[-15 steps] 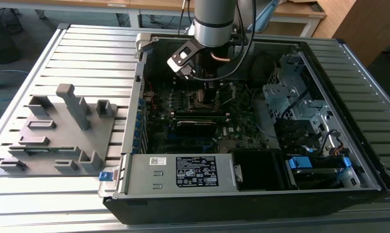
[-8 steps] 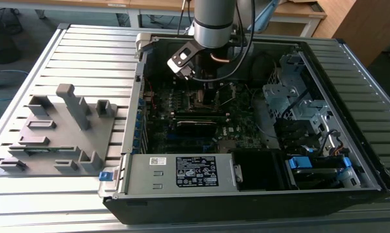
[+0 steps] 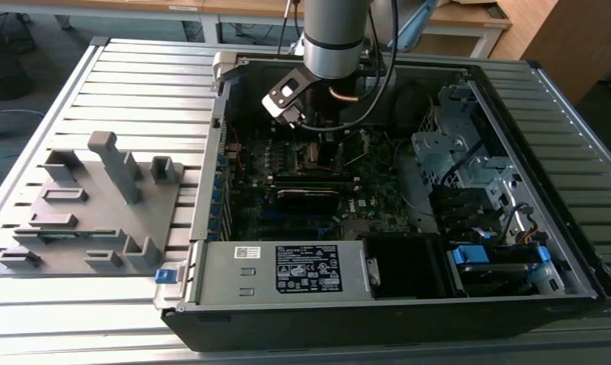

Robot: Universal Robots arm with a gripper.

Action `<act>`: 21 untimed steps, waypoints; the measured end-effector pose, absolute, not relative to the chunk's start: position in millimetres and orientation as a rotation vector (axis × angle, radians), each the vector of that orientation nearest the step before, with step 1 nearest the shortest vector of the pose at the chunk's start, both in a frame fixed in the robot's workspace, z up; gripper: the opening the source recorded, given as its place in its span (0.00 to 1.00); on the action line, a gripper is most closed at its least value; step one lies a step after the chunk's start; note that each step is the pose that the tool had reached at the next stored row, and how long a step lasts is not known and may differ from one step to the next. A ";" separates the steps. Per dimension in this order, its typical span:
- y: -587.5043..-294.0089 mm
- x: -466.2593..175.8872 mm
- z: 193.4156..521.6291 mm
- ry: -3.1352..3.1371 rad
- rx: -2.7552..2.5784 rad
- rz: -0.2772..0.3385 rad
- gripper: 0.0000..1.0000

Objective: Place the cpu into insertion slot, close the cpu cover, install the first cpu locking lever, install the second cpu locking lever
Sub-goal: 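Place the cpu into insertion slot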

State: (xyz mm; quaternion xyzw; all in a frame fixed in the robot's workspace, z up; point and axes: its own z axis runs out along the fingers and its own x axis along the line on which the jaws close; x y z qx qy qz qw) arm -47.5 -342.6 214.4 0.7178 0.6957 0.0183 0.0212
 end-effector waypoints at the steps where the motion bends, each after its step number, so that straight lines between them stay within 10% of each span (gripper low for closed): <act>1: -342.4 -47.5 214.2 2.156 2.225 0.057 0.54; 21: -339.3 -47.9 206.9 2.183 2.201 0.060 0.54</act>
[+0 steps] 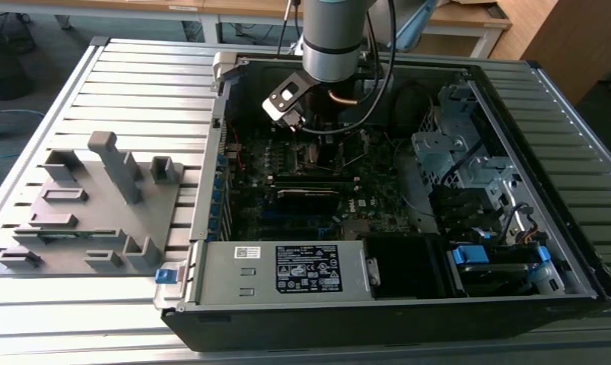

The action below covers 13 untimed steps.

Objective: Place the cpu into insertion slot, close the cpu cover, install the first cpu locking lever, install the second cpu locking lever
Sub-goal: 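Place the cpu into insertion slot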

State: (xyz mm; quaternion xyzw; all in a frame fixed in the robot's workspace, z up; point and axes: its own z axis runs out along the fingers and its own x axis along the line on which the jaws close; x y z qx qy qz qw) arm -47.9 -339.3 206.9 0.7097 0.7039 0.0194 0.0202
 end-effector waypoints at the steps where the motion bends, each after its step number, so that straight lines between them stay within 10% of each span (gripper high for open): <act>1: -339.3 -47.9 206.9 2.184 2.201 0.060 0.54; 13: -339.3 -50.4 202.2 2.174 2.211 0.060 0.54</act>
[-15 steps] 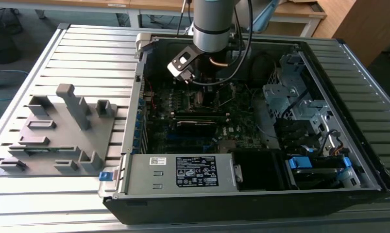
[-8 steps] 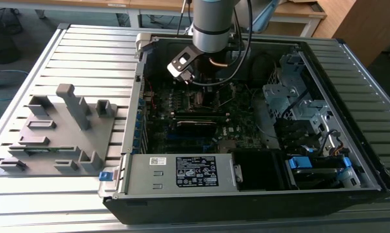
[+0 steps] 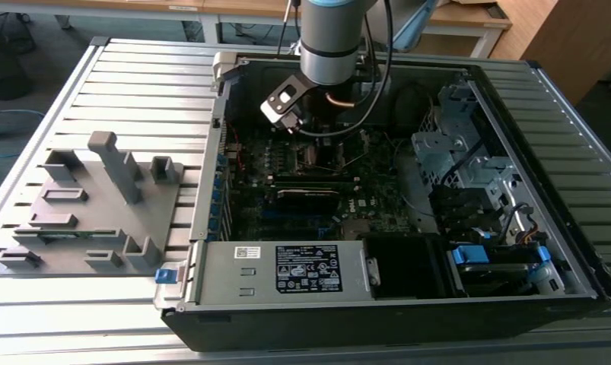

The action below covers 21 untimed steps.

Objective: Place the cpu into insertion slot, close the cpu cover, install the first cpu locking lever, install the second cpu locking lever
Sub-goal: 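Place the cpu into insertion slot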

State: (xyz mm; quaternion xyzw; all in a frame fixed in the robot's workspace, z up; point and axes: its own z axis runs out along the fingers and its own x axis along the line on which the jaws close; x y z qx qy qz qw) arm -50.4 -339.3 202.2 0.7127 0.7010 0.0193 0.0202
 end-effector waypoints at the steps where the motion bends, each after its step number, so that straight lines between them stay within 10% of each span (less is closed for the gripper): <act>1: -339.3 -50.4 201.9 2.172 2.213 0.060 0.54; 21: -336.4 -50.6 197.8 2.162 2.222 0.060 0.54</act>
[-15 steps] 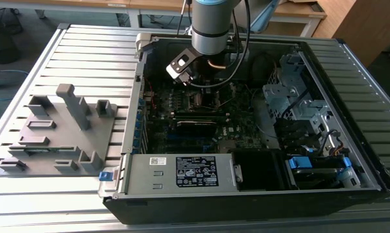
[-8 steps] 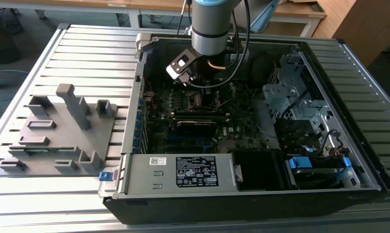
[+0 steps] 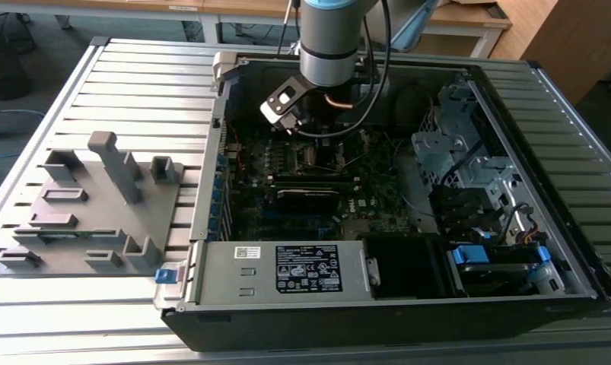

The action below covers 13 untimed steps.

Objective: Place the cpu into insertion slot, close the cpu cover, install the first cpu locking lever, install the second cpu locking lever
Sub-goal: 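Place the cpu into insertion slot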

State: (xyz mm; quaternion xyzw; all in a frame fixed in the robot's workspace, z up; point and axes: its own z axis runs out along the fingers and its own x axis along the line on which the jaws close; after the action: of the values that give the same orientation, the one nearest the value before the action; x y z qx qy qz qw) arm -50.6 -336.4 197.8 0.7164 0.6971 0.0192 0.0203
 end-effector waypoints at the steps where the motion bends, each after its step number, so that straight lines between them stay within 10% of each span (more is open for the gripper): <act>1: -336.0 -50.7 197.5 2.162 2.222 0.060 0.54; 13: -334.3 -52.0 194.8 2.162 2.223 0.060 0.54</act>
State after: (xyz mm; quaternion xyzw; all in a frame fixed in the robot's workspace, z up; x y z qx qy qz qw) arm -52.0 -334.3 194.8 0.7166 0.6969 0.0193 0.0203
